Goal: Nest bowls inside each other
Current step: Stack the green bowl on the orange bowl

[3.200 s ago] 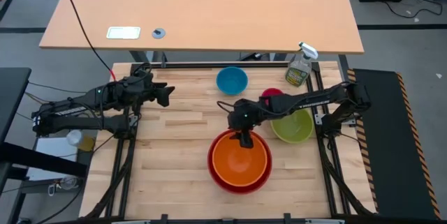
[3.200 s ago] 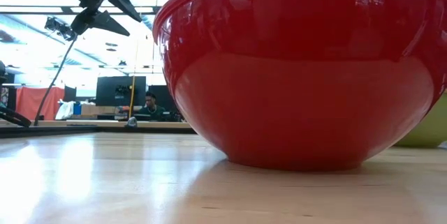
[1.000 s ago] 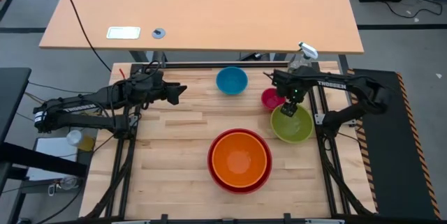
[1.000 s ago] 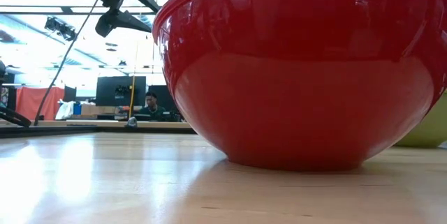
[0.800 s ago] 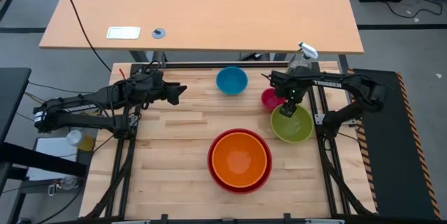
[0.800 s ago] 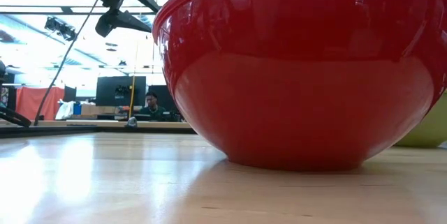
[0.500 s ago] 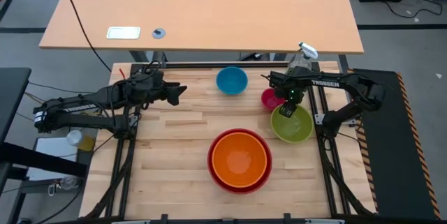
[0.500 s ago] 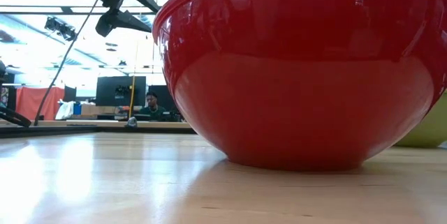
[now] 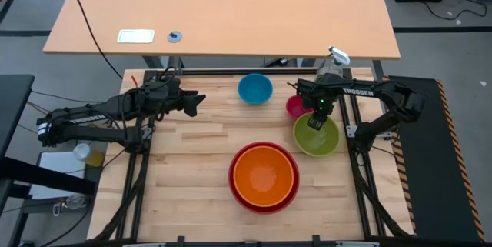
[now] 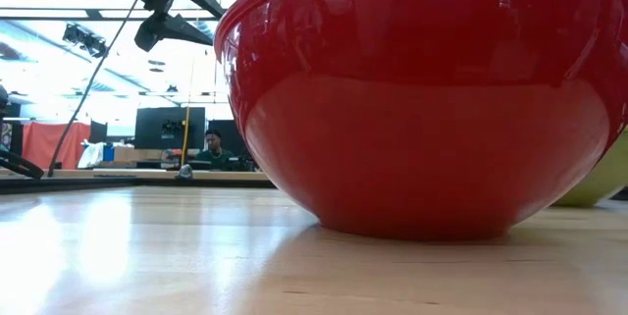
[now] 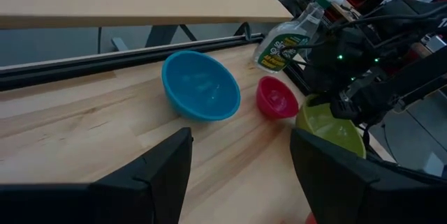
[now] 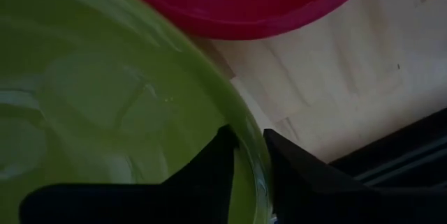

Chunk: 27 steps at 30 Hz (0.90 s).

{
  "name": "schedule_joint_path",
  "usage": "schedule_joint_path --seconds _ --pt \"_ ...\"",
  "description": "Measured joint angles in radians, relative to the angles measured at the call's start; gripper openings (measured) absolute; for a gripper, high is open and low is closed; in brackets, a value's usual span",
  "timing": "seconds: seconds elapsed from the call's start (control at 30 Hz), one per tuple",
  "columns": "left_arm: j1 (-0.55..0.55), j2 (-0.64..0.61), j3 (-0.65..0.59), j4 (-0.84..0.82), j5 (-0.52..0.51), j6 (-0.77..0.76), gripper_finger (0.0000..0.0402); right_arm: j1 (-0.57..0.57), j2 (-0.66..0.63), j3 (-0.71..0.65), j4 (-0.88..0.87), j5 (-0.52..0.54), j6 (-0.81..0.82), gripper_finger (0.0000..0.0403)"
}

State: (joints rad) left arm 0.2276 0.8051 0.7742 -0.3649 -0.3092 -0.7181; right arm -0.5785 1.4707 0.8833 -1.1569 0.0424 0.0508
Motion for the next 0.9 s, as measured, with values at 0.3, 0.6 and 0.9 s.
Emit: schedule_joint_path --seconds 0.3,0.6,0.9 --pt "0.000 0.000 0.000 0.001 0.000 -0.006 0.0245 0.001 -0.008 0.000 -0.012 -0.011 -0.026 0.0082" --pt "0.000 0.000 0.000 0.019 -0.001 -0.049 0.0245 0.001 -0.068 0.097 -0.103 -0.046 -0.033 0.0081" --pt "0.000 0.000 0.000 0.039 -0.018 -0.052 0.0245 0.001 -0.084 0.224 -0.206 -0.076 -0.075 0.0081"
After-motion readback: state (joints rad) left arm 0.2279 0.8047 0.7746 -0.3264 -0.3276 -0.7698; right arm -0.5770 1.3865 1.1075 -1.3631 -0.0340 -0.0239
